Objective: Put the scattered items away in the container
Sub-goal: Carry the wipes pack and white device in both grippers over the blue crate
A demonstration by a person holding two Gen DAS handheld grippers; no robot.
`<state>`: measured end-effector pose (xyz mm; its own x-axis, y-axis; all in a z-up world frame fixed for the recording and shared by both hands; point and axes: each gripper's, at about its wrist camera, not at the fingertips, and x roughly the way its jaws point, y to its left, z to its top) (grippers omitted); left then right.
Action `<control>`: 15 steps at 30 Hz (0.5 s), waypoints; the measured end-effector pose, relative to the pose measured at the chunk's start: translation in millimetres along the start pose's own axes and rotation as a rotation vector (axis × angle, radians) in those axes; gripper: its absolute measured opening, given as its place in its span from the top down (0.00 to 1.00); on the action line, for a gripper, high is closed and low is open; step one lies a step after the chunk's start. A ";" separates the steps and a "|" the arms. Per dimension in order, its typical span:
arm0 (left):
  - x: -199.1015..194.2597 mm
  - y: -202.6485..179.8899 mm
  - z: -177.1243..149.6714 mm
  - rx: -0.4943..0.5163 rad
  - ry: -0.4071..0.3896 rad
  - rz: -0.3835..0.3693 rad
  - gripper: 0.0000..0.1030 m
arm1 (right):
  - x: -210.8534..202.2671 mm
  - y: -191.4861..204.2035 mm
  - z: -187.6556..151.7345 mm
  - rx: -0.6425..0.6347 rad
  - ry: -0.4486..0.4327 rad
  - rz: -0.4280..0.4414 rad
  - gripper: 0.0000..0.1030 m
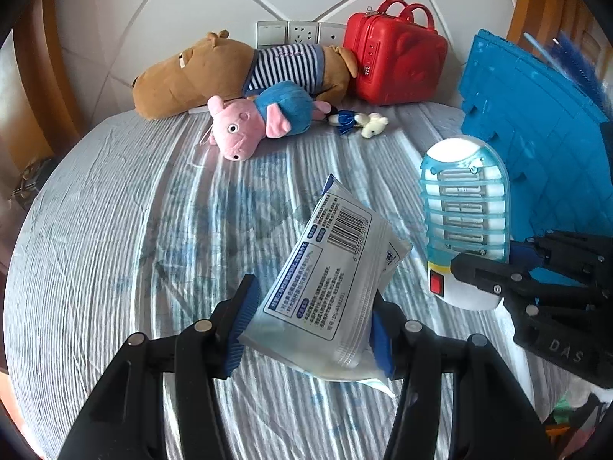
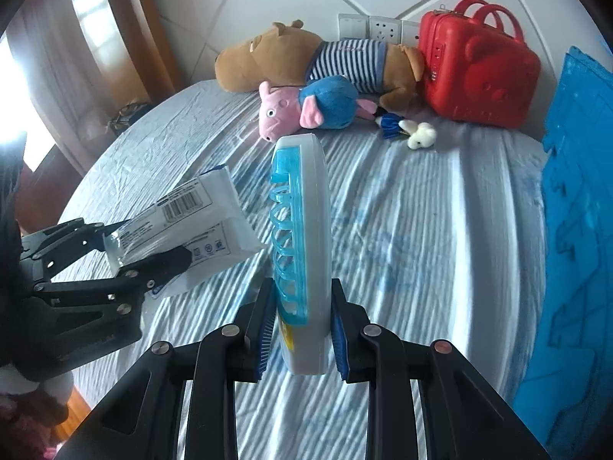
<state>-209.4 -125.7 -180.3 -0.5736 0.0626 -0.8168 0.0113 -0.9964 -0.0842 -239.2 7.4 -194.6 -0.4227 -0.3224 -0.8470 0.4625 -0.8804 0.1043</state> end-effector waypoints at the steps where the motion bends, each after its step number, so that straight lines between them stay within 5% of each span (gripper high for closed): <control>1: -3.3 -0.4 -0.6 0.008 -0.003 -0.002 0.49 | -3.7 2.5 -1.3 -0.001 -0.003 -0.003 0.75; 15: -74.3 -11.7 -10.8 0.112 -0.120 -0.075 0.49 | -92.6 34.3 -28.2 0.053 -0.131 -0.086 0.75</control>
<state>-158.1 -118.0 -124.8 -0.6632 0.1359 -0.7360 -0.1227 -0.9898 -0.0721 -162.2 16.9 -127.4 -0.5588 -0.2850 -0.7788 0.3801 -0.9227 0.0649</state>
